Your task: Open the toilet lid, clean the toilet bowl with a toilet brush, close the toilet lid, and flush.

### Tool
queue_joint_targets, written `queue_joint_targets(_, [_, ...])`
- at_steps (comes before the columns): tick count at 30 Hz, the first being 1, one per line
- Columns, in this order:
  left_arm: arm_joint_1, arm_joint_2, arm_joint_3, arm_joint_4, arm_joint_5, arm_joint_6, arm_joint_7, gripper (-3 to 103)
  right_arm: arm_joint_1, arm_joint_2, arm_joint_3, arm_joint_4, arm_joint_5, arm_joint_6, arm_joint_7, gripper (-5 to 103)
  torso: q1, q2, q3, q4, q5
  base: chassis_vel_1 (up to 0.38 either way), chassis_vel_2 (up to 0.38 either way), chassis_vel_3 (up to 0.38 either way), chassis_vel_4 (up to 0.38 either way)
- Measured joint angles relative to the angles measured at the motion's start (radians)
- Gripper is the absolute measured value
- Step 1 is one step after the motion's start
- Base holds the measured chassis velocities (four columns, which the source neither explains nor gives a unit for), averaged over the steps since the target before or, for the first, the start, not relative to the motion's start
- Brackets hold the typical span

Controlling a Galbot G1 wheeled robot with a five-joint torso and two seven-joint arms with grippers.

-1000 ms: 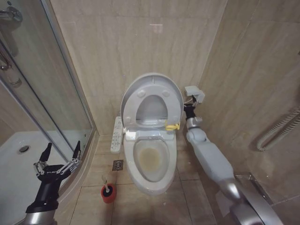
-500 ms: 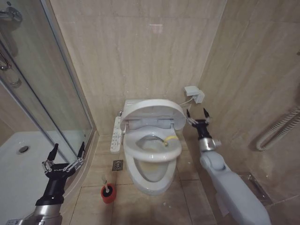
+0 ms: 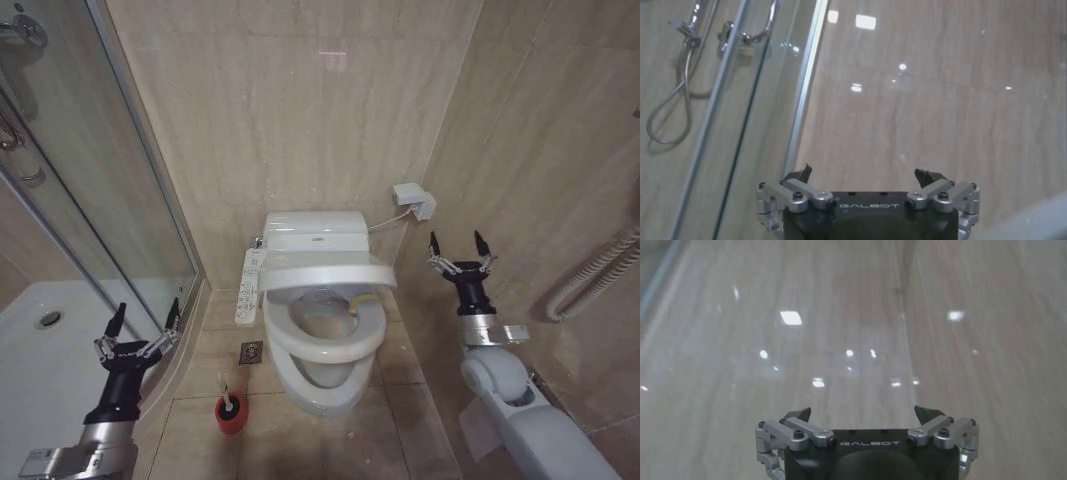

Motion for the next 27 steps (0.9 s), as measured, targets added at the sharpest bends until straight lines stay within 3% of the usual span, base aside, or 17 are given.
queue_joint_targets(6, [-0.002, 0.041, -0.035, -0.035, -0.031, 0.02, -0.026, 100, -0.065, -0.014, -0.005, 0.147, 0.053, -0.025, 0.009, 100, 0.0, 0.0, 0.0, -0.0006, 0.0002, 0.0, 0.0, 0.0, 0.0])
queue_joint_targets(13, [0.001, 0.069, -0.064, -0.06, -0.048, 0.03, -0.03, 100, -0.107, -0.064, -0.084, 0.329, 0.108, -0.107, 0.02, 100, 0.0, 0.0, 0.0, 0.0004, -0.0003, 0.0, 0.0, 0.0, 0.0])
queue_joint_targets(15, [-0.027, 0.124, -0.086, -0.059, -0.076, 0.051, -0.044, 100, -0.143, -0.073, -0.135, 0.37, 0.11, -0.123, 0.019, 100, 0.0, 0.0, 0.0, -0.0008, -0.0003, 0.0, 0.0, 0.0, 0.0])
queue_joint_targets(19, [-0.068, 0.199, -0.111, -0.047, -0.123, 0.081, -0.059, 100, -0.146, -0.074, -0.183, 0.368, 0.091, -0.123, -0.002, 100, 0.0, 0.0, 0.0, -0.0007, 0.0001, 0.0, 0.0, 0.0, 0.0])
queue_joint_targets(22, [-0.144, 0.316, -0.13, -0.005, -0.194, 0.109, -0.081, 100, -0.126, -0.071, -0.254, 0.307, 0.045, -0.113, -0.036, 100, 0.0, 0.0, 0.0, -0.0002, 0.0001, 0.0, 0.0, 0.0, 0.0])
queue_joint_targets(27, [-0.21, 0.379, -0.114, 0.049, -0.237, 0.115, -0.084, 100, -0.096, -0.03, -0.312, 0.2, -0.039, -0.096, -0.059, 100, 0.0, 0.0, 0.0, -0.0004, 0.0, 0.0, 0.0, 0.0, 0.0])
